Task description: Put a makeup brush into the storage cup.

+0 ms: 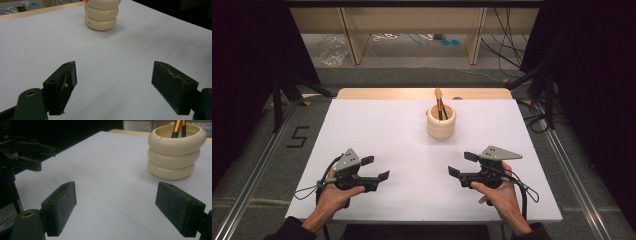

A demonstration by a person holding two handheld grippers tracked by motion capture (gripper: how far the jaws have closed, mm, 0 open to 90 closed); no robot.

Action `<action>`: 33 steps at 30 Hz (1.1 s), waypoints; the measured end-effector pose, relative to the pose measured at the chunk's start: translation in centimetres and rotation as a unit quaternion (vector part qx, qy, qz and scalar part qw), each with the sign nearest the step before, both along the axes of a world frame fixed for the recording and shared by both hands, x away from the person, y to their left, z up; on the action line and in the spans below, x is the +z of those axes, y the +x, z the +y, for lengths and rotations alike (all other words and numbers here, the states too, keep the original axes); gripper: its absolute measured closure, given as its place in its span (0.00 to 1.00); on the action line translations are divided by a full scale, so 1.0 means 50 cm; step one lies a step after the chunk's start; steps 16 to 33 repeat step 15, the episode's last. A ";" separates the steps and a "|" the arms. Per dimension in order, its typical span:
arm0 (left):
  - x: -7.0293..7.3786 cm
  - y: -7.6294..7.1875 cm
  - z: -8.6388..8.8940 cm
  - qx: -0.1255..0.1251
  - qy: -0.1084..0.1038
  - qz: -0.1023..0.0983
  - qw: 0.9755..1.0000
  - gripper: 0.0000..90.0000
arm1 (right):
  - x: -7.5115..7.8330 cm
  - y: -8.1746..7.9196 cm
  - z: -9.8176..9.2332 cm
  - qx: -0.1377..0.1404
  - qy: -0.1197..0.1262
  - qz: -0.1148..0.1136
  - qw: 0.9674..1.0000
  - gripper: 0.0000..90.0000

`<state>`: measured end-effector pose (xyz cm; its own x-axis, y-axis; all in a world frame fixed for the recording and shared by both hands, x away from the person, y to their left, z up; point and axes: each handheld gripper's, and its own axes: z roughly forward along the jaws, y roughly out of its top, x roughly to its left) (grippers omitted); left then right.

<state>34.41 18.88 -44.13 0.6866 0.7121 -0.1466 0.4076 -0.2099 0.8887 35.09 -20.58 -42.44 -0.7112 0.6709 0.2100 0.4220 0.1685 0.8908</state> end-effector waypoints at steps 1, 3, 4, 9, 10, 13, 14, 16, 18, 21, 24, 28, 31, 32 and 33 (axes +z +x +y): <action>0.000 0.000 0.000 0.000 0.000 0.000 1.000 0.22 | 0.000 -0.002 -0.002 -0.001 -0.006 0.001 1.000 0.20; 0.000 0.000 -0.001 0.000 -0.001 0.000 1.000 0.22 | -0.002 -0.004 -0.002 0.000 -0.007 0.003 1.000 0.20; 0.000 0.000 0.000 0.000 0.000 0.000 1.000 0.22 | -0.002 -0.004 -0.003 0.000 -0.008 0.002 1.000 0.20; 0.000 0.000 0.000 0.000 0.000 0.000 1.000 0.22 | -0.005 -0.002 -0.005 -0.003 -0.002 0.000 1.000 0.20; 0.000 0.000 0.000 0.000 0.000 0.000 1.000 0.22 | -0.005 -0.002 -0.005 -0.002 -0.003 -0.002 1.000 0.20; 0.000 0.000 0.000 0.000 0.000 0.000 1.000 0.22 | -0.003 -0.003 -0.005 -0.002 -0.007 0.001 1.000 0.20; 0.000 0.000 0.000 0.000 -0.001 0.000 1.000 0.22 | -0.004 -0.003 -0.005 -0.003 -0.008 -0.002 1.000 0.20; 0.000 0.001 0.000 0.001 0.000 0.000 1.000 0.22 | -0.004 -0.003 -0.005 -0.003 -0.009 -0.002 1.000 0.20; 0.000 0.001 0.000 0.001 0.000 0.000 1.000 0.22 | -0.004 -0.003 -0.005 -0.003 -0.009 -0.002 1.000 0.20; 0.000 0.001 0.000 0.001 0.000 0.000 1.000 0.22 | -0.004 -0.003 -0.005 -0.003 -0.009 -0.002 1.000 0.20; 0.000 0.001 0.000 0.001 0.000 0.000 1.000 0.22 | -0.004 -0.003 -0.005 -0.003 -0.009 -0.002 1.000 0.20; 0.000 0.001 0.000 0.001 0.000 0.000 1.000 0.22 | -0.004 -0.003 -0.005 -0.003 -0.009 -0.002 1.000 0.20; 0.000 0.001 0.000 0.001 0.000 0.000 1.000 0.22 | -0.004 -0.003 -0.005 -0.003 -0.009 -0.002 1.000 0.20; 0.000 0.001 0.000 0.001 0.000 0.000 1.000 0.22 | -0.004 -0.003 -0.005 -0.003 -0.009 -0.002 1.000 0.20; 0.000 0.001 0.000 0.001 0.000 0.000 1.000 0.22 | -0.004 -0.003 -0.005 -0.003 -0.009 -0.002 1.000 0.20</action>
